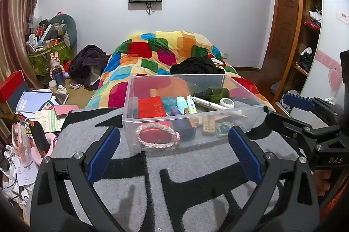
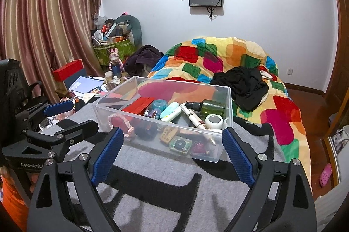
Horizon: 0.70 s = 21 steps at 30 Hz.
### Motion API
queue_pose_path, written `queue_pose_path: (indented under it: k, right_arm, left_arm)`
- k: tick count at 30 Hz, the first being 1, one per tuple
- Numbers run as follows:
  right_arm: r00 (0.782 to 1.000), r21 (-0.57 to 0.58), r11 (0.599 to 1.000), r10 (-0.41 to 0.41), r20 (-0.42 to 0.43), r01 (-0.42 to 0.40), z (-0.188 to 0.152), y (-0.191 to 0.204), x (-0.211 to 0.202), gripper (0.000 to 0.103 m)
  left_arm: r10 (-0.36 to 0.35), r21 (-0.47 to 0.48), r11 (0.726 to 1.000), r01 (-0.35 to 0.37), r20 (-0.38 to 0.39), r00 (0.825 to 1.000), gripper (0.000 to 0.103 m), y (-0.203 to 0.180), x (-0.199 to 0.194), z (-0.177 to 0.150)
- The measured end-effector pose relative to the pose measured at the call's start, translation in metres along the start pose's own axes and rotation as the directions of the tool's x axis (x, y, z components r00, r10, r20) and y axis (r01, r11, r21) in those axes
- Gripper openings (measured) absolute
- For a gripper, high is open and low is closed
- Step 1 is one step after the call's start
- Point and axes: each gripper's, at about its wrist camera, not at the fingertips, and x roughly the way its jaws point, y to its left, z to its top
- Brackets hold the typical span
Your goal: Organize objects
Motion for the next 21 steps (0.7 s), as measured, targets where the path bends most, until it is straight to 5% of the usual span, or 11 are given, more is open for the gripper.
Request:
queue_pose_path:
  k: [21]
  right_arm:
    - [1.000, 0.007, 1.000, 0.008, 0.005, -0.008, -0.0014, 0.0006, -0.0027, 0.091]
  left_arm:
    - [-0.002, 0.008, 1.000, 0.002, 0.004, 1.000, 0.101, -0.0036, -0.0033, 0.0023]
